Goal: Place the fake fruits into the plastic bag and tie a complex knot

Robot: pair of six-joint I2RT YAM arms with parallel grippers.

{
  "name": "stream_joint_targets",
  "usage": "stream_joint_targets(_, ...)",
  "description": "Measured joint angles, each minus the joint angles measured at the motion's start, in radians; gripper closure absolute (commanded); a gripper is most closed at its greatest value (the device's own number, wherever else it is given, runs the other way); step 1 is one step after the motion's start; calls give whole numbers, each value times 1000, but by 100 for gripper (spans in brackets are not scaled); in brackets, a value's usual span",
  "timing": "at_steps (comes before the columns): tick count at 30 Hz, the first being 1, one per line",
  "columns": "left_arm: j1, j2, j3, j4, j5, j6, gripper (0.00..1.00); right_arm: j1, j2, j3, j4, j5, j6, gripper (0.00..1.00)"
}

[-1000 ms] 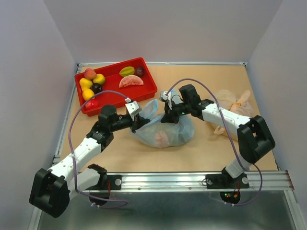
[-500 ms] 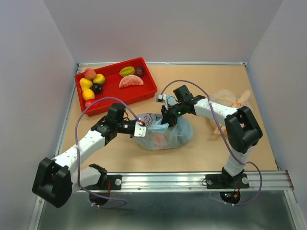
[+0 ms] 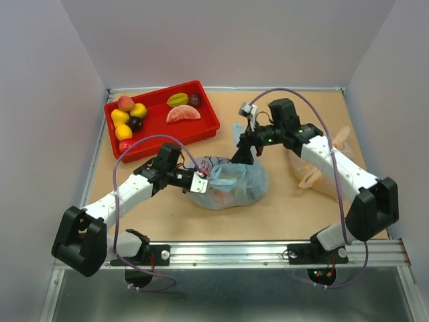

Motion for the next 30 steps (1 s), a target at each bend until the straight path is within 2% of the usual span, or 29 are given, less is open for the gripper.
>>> stream_joint_targets(4,0,0,0,0,2,0,100,-50,-83,1,0,51,95,0)
stream_joint_targets(9,0,1,0,-1,2,2,100,-148,-138,-40,14,194,249,0)
stream_joint_targets(13,0,8,7,-5,2,4,100,-179,-76,-93,25,249,344,0)
stream_joint_targets(19,0,8,33,-14,2,4,100,-176,40,-147,127,225,446,0)
stream_joint_targets(20,0,8,36,-15,2,4,100,-176,54,-147,142,213,455,3)
stream_joint_targets(22,0,8,41,-15,2,3,100,-176,84,-147,186,183,469,30)
stream_joint_targets(23,5,8,43,-14,3,-2,100,-175,106,-147,215,154,479,52)
stream_joint_targets(27,24,10,46,-5,18,-36,100,-170,142,-175,321,66,497,100)
stream_joint_targets(30,39,21,56,0,38,-74,100,-154,142,-194,384,5,483,100)
